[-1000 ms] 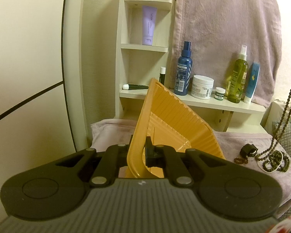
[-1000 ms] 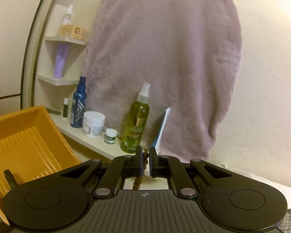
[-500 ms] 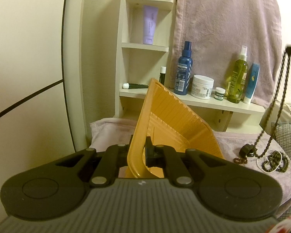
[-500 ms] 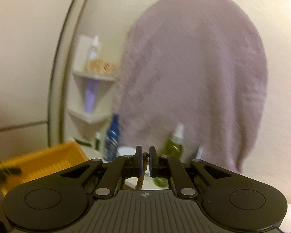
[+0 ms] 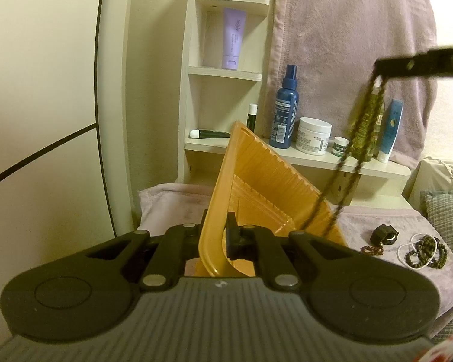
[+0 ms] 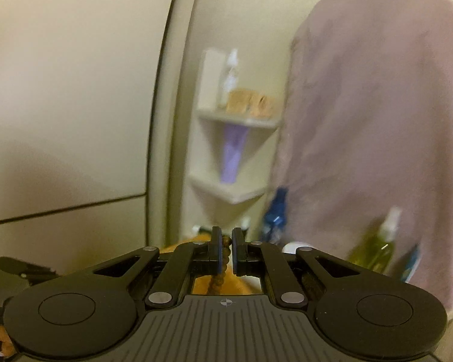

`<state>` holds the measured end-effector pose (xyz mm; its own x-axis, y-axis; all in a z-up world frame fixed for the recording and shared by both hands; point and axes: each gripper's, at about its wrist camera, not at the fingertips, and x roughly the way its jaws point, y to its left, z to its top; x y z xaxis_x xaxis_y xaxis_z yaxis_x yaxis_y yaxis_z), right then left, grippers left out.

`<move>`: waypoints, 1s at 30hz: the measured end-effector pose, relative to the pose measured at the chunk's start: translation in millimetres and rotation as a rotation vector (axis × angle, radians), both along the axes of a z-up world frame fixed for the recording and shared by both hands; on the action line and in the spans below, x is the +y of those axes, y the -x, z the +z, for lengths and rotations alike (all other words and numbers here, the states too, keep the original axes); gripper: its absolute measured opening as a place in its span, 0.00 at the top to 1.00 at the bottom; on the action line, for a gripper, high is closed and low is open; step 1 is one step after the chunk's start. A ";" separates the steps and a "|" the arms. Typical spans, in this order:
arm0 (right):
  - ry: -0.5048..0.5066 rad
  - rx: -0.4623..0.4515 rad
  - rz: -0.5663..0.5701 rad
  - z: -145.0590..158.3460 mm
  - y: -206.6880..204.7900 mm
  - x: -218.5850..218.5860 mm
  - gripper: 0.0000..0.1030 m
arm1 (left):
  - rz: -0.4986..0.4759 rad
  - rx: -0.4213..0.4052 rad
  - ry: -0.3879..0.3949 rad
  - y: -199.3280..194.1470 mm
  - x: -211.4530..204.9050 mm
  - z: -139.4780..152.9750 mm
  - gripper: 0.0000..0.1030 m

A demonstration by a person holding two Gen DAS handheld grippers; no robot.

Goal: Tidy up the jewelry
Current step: 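Lift the dark bead strand with the right gripper and carry it over the tray, then open the right gripper over the tray and return it above the pile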

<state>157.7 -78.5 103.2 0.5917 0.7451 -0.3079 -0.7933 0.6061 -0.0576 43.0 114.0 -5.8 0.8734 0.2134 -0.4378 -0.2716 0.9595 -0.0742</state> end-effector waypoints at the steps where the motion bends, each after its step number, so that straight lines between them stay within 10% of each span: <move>1: 0.005 0.017 0.006 -4.2 -2.3 3.1 0.94 | 0.000 0.000 0.001 -0.4 0.4 -0.4 0.94; 24: 0.140 0.396 0.060 -98.4 -35.7 16.3 0.92 | 0.007 0.003 0.013 0.1 3.5 -0.9 0.94; 27: 0.109 0.390 0.018 -94.6 -33.7 2.0 0.55 | 0.008 0.002 0.014 0.2 3.7 -1.0 0.94; 30: 0.062 0.363 -0.043 -90.8 -28.9 -21.7 0.49 | 0.008 0.003 0.013 -0.1 4.0 -0.9 0.94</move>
<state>186.6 -100.2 12.4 0.4658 0.6956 -0.5470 -0.7427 0.6433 0.1857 43.1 118.0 -6.7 0.8704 0.2151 -0.4430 -0.2799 0.9562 -0.0856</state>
